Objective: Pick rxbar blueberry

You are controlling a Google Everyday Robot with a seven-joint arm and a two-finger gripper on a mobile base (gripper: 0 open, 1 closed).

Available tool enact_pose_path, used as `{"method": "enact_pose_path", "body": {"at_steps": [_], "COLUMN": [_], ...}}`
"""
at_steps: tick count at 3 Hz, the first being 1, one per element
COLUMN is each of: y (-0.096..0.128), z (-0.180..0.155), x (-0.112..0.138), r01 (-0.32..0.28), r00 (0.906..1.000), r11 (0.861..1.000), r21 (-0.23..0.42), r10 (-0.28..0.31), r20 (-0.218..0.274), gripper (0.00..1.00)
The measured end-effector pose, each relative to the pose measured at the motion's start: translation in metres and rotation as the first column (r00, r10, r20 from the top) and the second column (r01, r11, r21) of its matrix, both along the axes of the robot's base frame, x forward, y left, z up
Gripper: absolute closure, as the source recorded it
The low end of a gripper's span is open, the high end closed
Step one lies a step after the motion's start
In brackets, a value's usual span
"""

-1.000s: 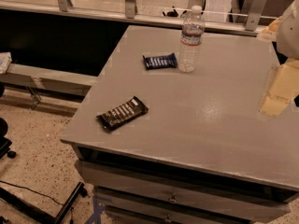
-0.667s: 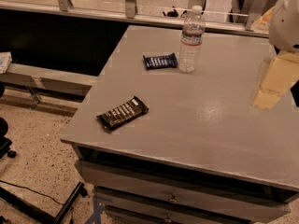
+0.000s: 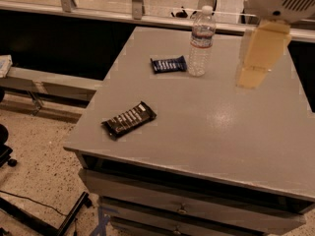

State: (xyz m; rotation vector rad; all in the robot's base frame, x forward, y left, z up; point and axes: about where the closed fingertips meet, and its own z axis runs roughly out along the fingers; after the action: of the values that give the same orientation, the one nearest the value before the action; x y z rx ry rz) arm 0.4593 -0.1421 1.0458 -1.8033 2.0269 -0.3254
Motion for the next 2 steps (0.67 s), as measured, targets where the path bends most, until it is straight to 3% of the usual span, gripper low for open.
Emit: {"method": "enact_pose_path", "body": {"at_steps": [2], "y": [0.053], "z": [0.034], "x": [0.032], "r01": [-0.104], "r00": [0.9939], "r11": [0.994], "r21": [-0.028], "r10": [0.105], "r20": [0.036], "gripper": [0.00]}}
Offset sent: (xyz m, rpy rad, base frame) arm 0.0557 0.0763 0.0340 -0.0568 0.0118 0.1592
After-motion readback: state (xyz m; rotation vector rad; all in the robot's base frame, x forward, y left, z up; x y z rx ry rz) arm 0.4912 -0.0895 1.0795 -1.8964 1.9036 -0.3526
